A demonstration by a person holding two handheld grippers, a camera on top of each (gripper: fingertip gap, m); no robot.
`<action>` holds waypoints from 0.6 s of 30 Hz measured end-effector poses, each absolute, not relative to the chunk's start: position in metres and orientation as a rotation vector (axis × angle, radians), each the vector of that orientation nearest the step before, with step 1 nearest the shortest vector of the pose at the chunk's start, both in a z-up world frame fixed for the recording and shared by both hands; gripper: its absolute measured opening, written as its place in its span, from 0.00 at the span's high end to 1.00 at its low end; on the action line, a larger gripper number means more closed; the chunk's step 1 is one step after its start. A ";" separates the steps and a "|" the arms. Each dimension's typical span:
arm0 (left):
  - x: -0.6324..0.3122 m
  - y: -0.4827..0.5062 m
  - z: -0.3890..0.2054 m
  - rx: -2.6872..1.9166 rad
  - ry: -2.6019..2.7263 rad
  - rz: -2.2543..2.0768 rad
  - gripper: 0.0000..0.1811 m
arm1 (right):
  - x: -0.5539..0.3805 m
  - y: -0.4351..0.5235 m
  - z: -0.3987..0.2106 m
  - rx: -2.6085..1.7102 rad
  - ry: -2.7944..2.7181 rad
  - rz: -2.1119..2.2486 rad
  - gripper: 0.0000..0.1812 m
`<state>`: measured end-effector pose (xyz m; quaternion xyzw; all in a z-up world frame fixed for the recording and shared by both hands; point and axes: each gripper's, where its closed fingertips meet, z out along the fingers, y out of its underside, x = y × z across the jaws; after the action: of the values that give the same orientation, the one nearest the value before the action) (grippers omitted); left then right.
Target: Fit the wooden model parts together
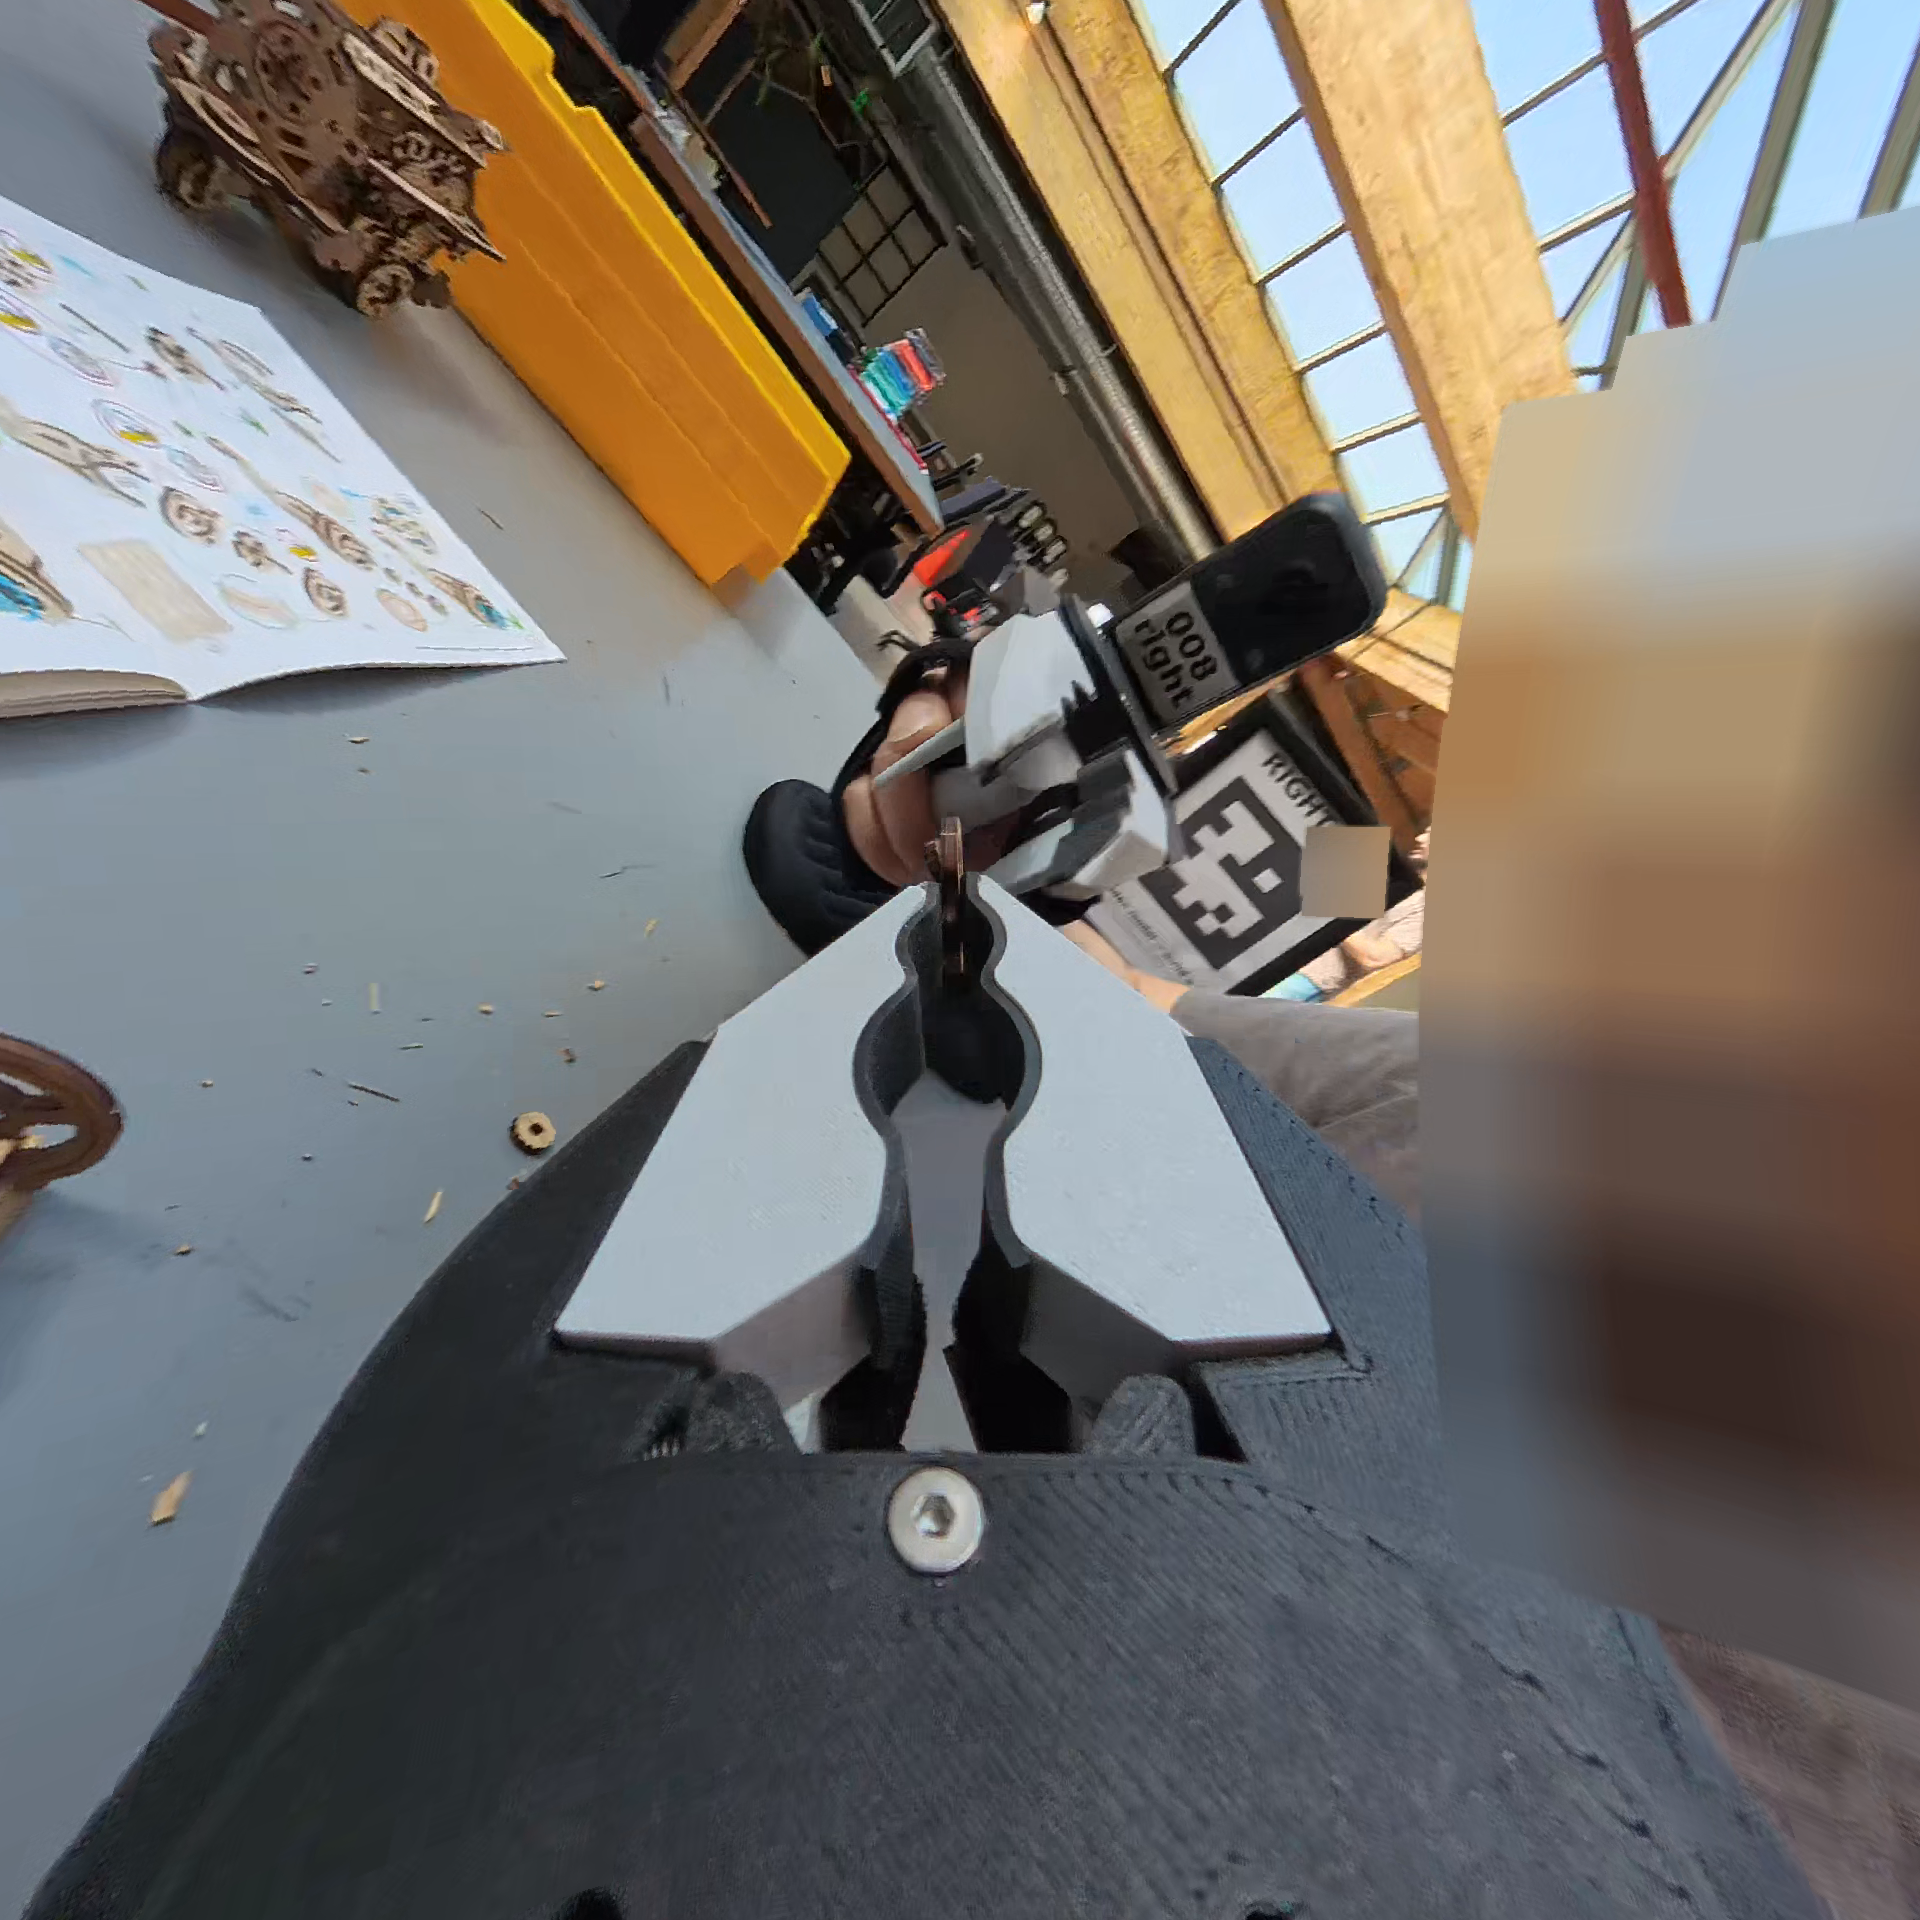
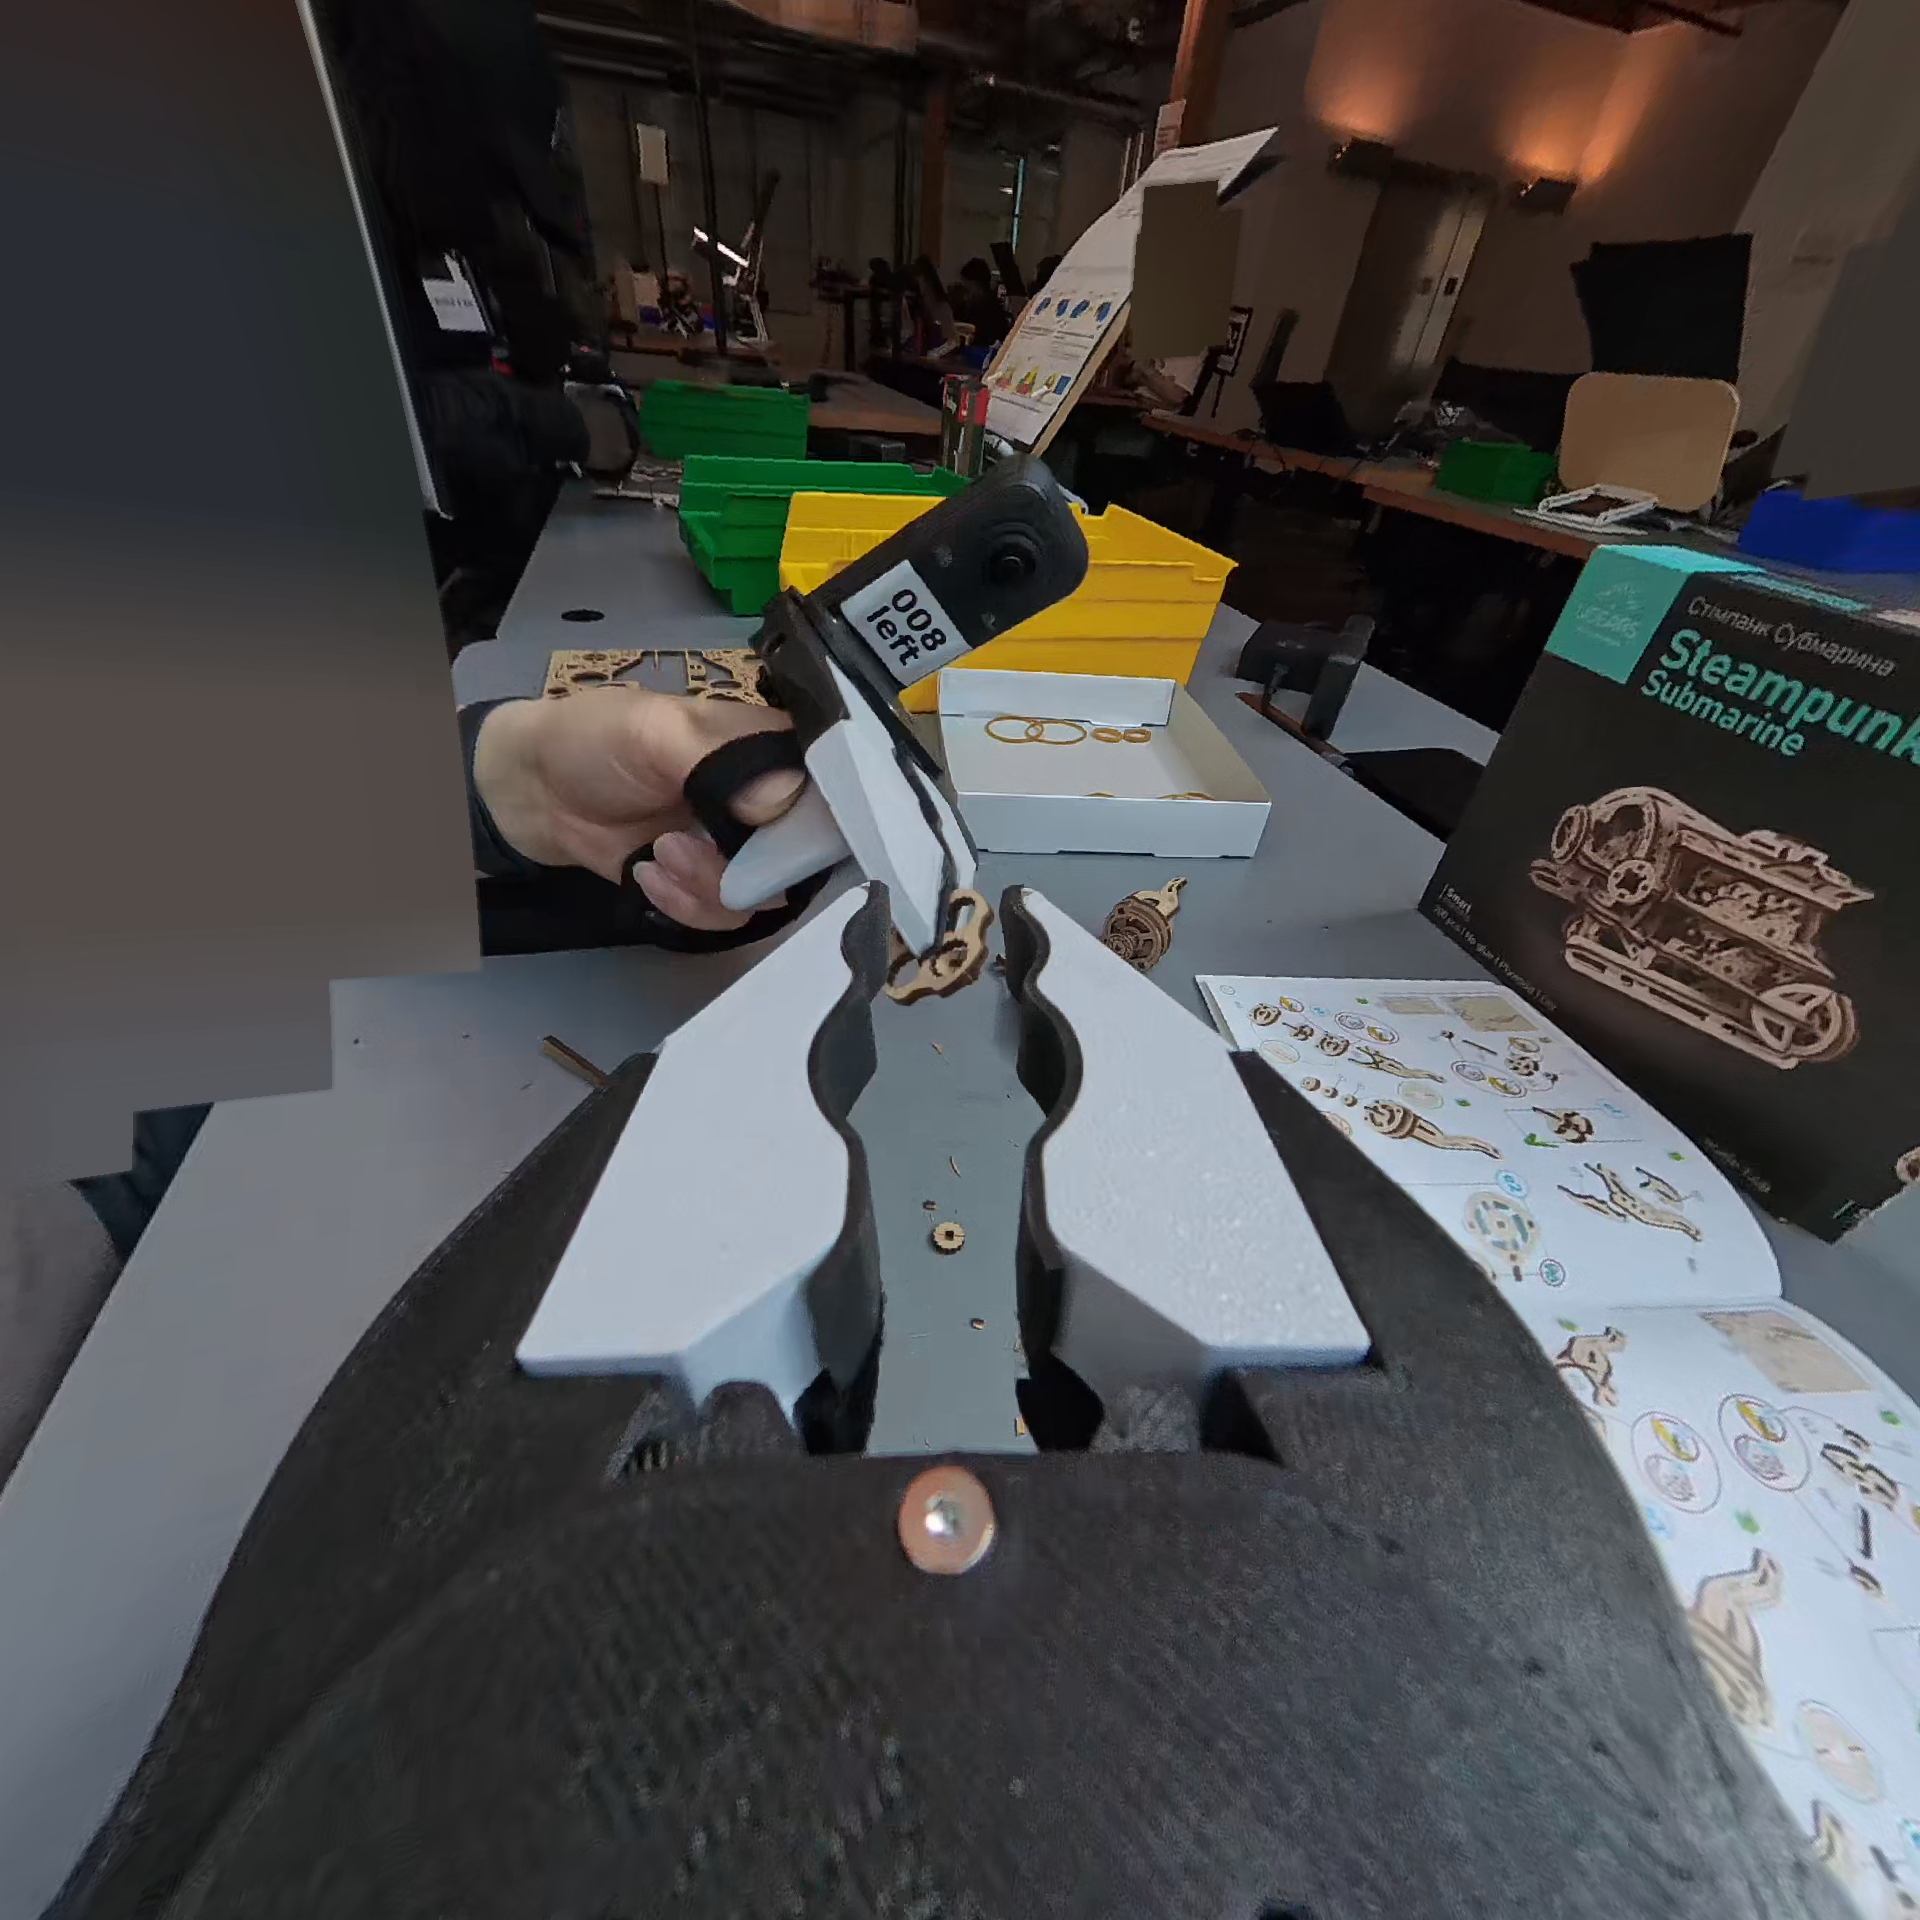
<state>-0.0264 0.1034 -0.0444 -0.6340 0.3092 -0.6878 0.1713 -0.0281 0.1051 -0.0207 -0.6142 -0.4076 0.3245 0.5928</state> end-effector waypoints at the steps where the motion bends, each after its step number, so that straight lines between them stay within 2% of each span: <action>1: -0.026 0.106 -0.051 -1.825 0.911 -1.866 1.00 | -0.025 0.108 -0.022 -1.466 -0.922 0.801 0.91; 6: -0.021 0.102 -0.063 -1.873 0.985 -1.768 1.00 | -0.021 0.115 -0.059 -1.651 -1.006 0.807 0.90; 10: -0.020 0.102 -0.072 -1.896 1.055 -1.639 1.00 | -0.024 0.110 -0.070 -1.686 -1.068 0.826 0.97; 15: -0.020 0.101 -0.077 -1.909 1.094 -1.590 1.00 | -0.024 0.111 -0.075 -1.722 -1.060 0.850 0.93; 18: -0.020 0.100 -0.079 -1.911 1.119 -1.557 1.00 | -0.023 0.113 -0.077 -1.736 -1.051 0.853 0.94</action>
<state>-0.0198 0.1004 -0.0793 -0.6892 0.4037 -0.5617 0.2157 -0.0232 0.1132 -0.0773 -0.7030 -0.4255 0.3455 0.4532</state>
